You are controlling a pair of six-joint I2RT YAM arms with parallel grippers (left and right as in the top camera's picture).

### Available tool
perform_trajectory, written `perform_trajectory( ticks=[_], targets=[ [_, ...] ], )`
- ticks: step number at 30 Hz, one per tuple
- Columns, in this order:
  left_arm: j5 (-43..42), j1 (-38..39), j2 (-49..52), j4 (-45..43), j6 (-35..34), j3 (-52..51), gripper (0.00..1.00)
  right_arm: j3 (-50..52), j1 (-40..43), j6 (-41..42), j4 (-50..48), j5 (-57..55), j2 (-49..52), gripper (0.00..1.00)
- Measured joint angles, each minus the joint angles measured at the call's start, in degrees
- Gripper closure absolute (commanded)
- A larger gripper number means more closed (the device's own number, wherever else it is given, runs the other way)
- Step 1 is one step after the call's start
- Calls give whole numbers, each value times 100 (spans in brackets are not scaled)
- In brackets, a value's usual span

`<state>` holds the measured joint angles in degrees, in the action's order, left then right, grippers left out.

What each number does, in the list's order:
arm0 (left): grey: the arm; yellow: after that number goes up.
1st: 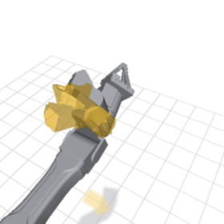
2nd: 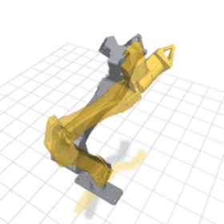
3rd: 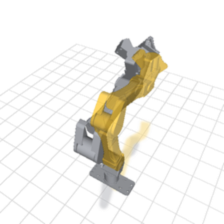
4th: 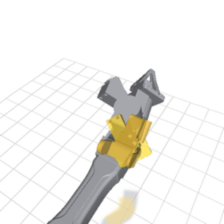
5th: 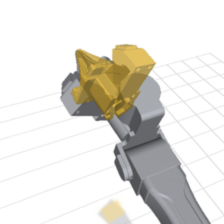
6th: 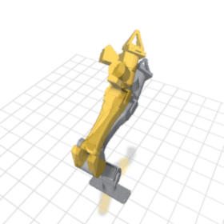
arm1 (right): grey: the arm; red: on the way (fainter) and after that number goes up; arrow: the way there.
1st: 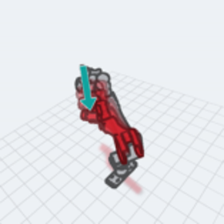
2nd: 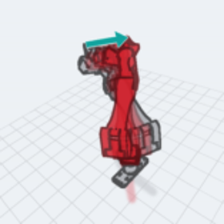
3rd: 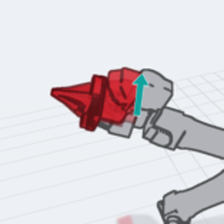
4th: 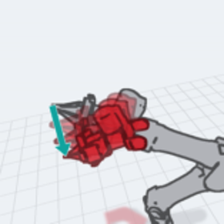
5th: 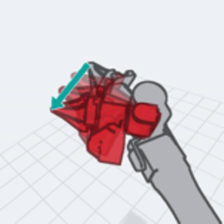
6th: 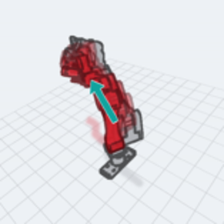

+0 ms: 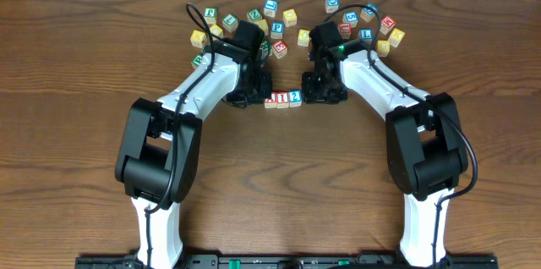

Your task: Spell out AI2

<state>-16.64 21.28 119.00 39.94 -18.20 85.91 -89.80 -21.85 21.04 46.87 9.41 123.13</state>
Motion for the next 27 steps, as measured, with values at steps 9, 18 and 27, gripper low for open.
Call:
perform_trajectory(
  ticks=[9, 18, 27],
  targets=[
    [0, 0, 2, -15, 46, 0, 92, 0, -57, 4, 2, 9, 0, 67],
    [0, 0, 2, -151, 48, 0, 92, 0, -59, 87, -2, 9, 0, 68],
    [-28, 17, 2, -162, 48, 0, 92, 0, -59, 96, -9, 9, 0, 68]
  ],
)
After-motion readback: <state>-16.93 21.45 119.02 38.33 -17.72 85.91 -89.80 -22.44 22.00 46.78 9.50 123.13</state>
